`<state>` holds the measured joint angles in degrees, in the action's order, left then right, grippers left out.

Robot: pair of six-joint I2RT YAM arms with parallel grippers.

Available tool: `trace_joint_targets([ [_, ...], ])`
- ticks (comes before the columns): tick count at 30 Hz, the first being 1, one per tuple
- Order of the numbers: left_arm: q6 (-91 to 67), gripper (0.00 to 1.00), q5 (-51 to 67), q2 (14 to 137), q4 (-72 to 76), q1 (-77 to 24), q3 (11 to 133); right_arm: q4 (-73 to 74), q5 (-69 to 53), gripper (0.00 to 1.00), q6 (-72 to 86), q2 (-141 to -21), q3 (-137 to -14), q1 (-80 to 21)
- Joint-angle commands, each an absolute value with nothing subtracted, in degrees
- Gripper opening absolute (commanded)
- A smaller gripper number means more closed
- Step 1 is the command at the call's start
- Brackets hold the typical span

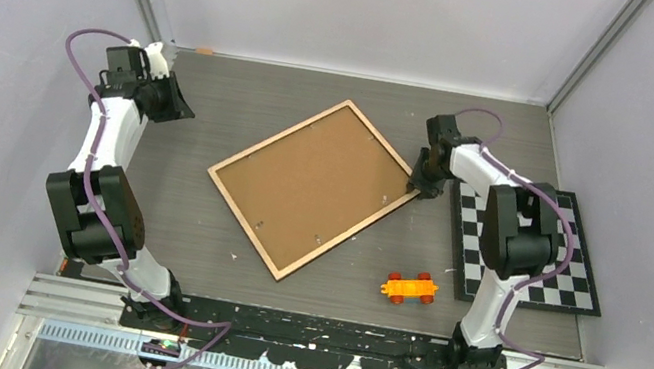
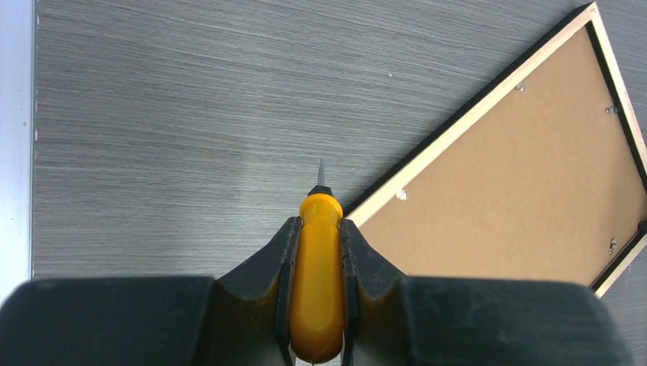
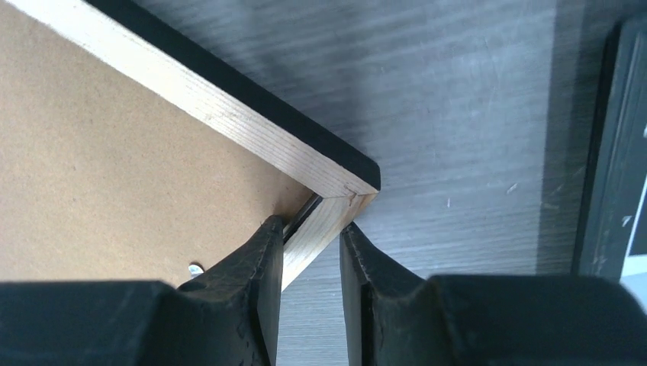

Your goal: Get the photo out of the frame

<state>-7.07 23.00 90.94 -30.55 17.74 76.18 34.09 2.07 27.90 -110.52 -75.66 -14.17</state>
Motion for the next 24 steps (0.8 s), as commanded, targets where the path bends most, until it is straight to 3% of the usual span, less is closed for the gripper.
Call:
trace_joint_targets([
  [1, -6.17, 0.0, 22.92, 89.42, -30.04, 17.47, 76.99, 39.99, 6.37, 0.19, 17.96, -120.94, -85.23, -14.75],
  [9, -0.76, 0.0, 24.09, 88.27, -31.97, 15.76, 75.71, 44.17, 1.44, 0.17, 7.88, -138.67, -115.88, -14.75],
  [14, 6.84, 0.0, 24.88, 86.13, -34.3, 11.61, 73.14, 46.61, -6.52, 0.19, 0.76, -144.92, -127.17, -15.66],
  [19, 16.33, 0.0, 24.99, 84.58, -36.9, 4.37, 70.86, 46.87, -6.88, 0.23, -4.95, -147.84, -132.78, -18.7],
  [24, 22.08, 0.0, 23.46, 85.09, -38.59, -0.84, 70.77, 45.09, -5.23, 0.5, -3.47, -146.94, -133.95, -19.84],
])
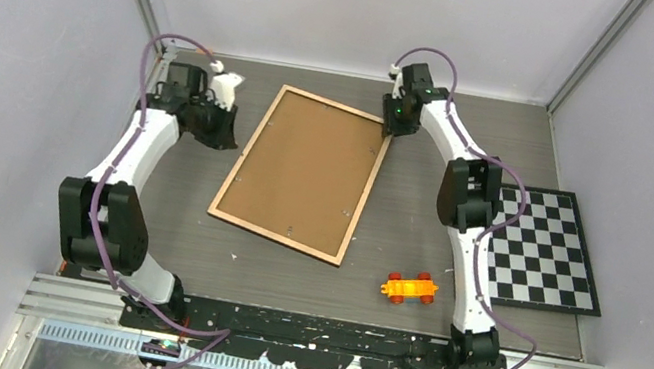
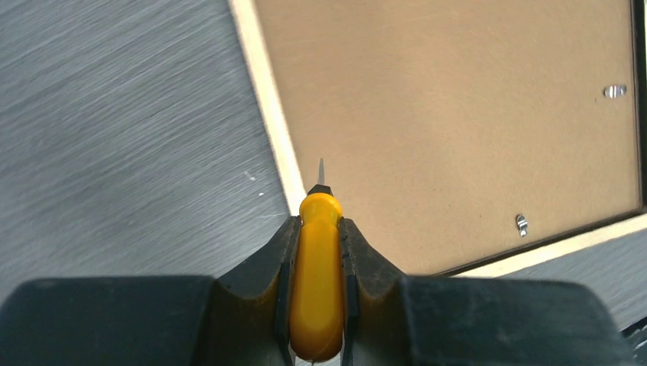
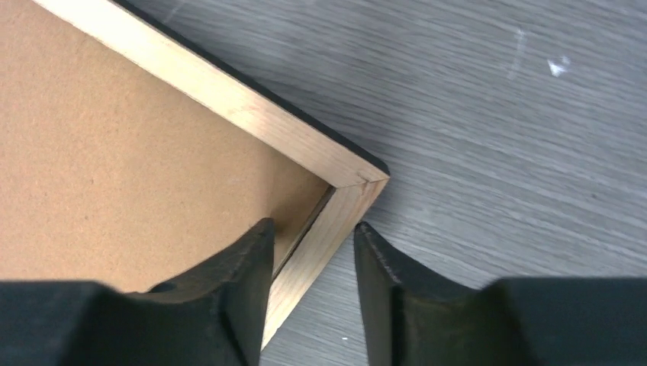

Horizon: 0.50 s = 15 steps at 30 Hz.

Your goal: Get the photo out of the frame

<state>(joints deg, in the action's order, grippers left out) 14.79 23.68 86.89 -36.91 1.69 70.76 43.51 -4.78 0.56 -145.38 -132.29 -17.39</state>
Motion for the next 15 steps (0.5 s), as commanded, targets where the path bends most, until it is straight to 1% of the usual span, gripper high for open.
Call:
trace_joint_targets([
  [1, 22.07, 0.0, 23.53, 85.42, -38.66, -1.32, 71.2, 45.0, -5.1, 0.53, -2.86, -146.32, -134.24, -19.79],
  [2, 21.94, 0.0, 23.63, 85.89, -38.66, -1.46, 71.64, 45.07, -4.76, 0.58, -1.84, -145.24, -134.09, -19.8],
  [3, 21.75, 0.0, 23.68, 86.32, -38.73, -1.53, 72.18, 45.25, -4.67, 0.6, -1.1, -144.29, -133.56, -19.78],
  [7, 21.6, 0.0, 23.51, 87.01, -38.5, -2.03, 73.21, 45.29, -4.38, 0.64, 5.01, -138.67, -126.99, -19.56],
  [11, 22.06, 0.0, 23.23, 86.74, -38.04, -2.57, 72.46, 43.71, -8.52, 0.68, 12.26, -131.69, -116.26, -19.12],
  [13, 22.06, 0.0, 23.19, 86.69, -37.95, -2.64, 72.25, 42.09, -11.29, 0.79, 15.02, -128.1, -110.98, -19.06],
  [14, 21.94, 0.0, 23.2, 86.72, -37.9, -2.65, 72.18, 41.12, -12.61, 0.82, 16.32, -126.47, -108.18, -19.07],
  [15, 21.87, 0.0, 23.2, 86.78, -37.76, -2.72, 72.18, 40.1, -13.77, 0.83, 17.73, -124.87, -105.38, -19.08],
])
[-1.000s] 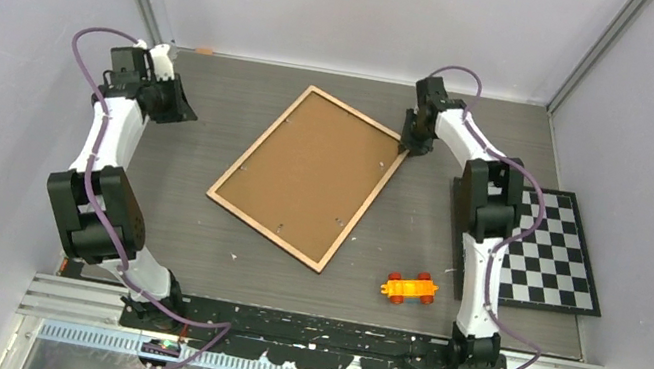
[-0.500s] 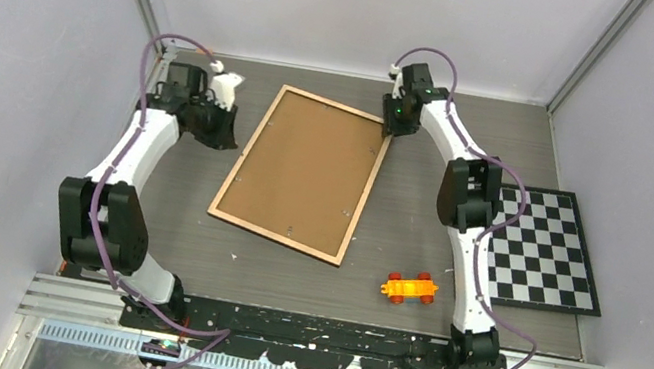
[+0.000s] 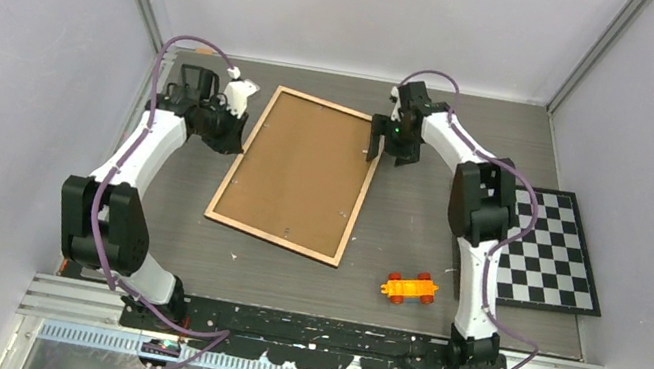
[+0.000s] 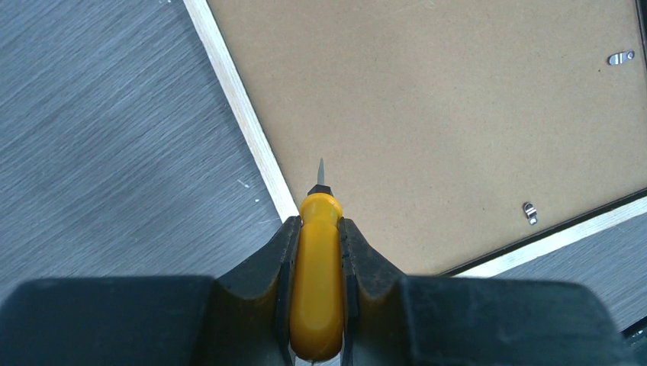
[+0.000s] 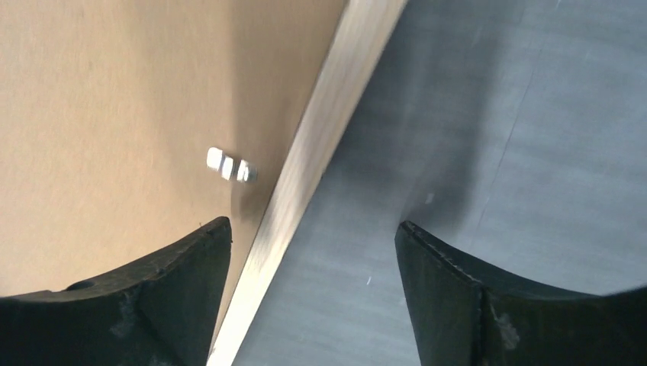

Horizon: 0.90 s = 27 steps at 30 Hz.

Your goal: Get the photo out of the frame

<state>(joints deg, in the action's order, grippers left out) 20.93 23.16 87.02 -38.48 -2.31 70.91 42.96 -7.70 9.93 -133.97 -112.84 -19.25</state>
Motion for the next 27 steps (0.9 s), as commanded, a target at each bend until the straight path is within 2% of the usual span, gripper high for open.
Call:
trace_joint_targets([
  [1, 21.73, 0.0, 23.28, 86.91, -37.65, -2.73, 72.13, 38.95, -14.96, 0.84, 18.82, -123.56, -103.04, -19.19],
  [8, 20.56, 0.0, 22.72, 86.85, -36.74, -2.9, 72.02, 37.35, -14.92, 0.83, 21.85, -121.31, -95.28, -20.69],
  [12, 20.59, 0.0, 22.06, 86.23, -36.31, -2.96, 71.15, 37.46, -11.84, 0.73, 22.72, -122.96, -94.97, -21.72],
  [20, 21.22, 0.0, 21.21, 85.43, -36.11, -3.03, 70.17, 43.57, 3.75, 0.41, 18.63, -129.14, -101.85, -22.46],
  [27, 25.41, 0.0, 19.39, 85.42, -37.15, -4.66, 69.31, 43.85, 2.65, 0.33, 16.78, -133.57, -109.71, -18.61],
])
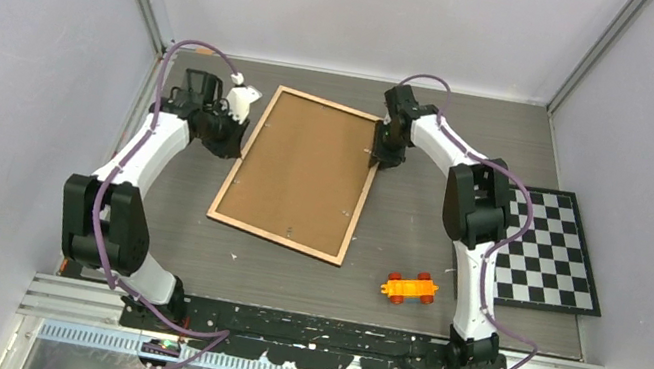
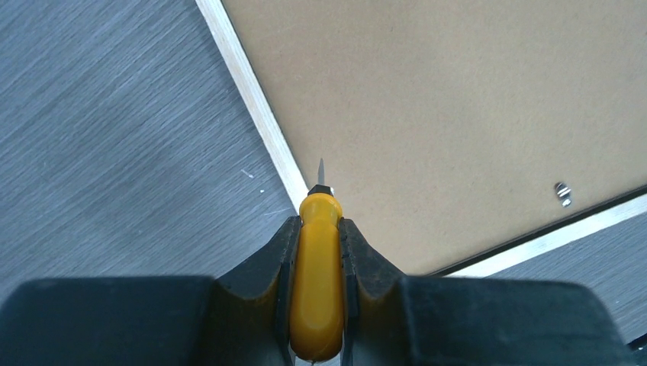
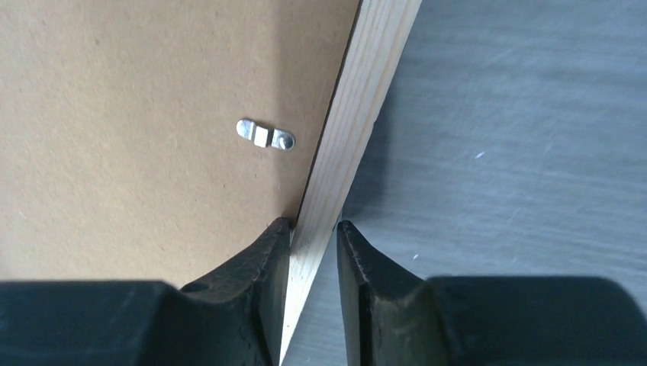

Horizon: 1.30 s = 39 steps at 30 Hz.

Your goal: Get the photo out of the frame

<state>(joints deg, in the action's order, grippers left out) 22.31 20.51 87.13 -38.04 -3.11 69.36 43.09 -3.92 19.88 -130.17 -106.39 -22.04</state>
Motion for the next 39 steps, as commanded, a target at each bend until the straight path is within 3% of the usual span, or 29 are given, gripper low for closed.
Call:
trace_joint_targets([
  [1, 26.12, 0.0, 19.06, 85.42, -37.01, -5.25, 69.14, 43.52, 2.08, 0.31, 16.17, -133.77, -110.36, -18.59],
  [5, 28.29, 0.0, 17.34, 85.63, -36.1, -7.73, 68.24, 42.1, 0.8, 0.22, 14.78, -134.71, -113.15, -18.44],
  [11, 29.46, 0.0, 16.15, 87.2, -34.78, -9.9, 68.64, 41.27, -5.27, 0.2, 13.59, -135.32, -115.4, -18.32],
  [13, 30.59, 0.0, 15.56, 87.72, -34.55, -10.84, 68.65, 42.06, -6.87, 0.26, 13.23, -135.42, -115.67, -18.36],
  [16, 32.44, 0.0, 14.85, 88.13, -34.93, -12.03, 68.7, 43.07, -7.66, 0.52, 13.03, -133.75, -114.17, -18.36],
  [19, 34.54, 0.0, 14.3, 88.14, -35.49, -12.83, 68.17, 42.76, -9.27, 0.57, 13.71, -130.71, -110.53, -18.37],
  [29, 38.8, 0.0, 11.7, 88.02, -36.05, -14.83, 65.98, 43.51, -12.83, 0.57, 17.65, -126.76, -102.56, -19.07],
  [39, 41.79, 0.0, 8.75, 87.3, -35.7, -15.5, 62.79, 42.76, -9.81, 0.45, 19.43, -127.5, -98.96, -19.56],
])
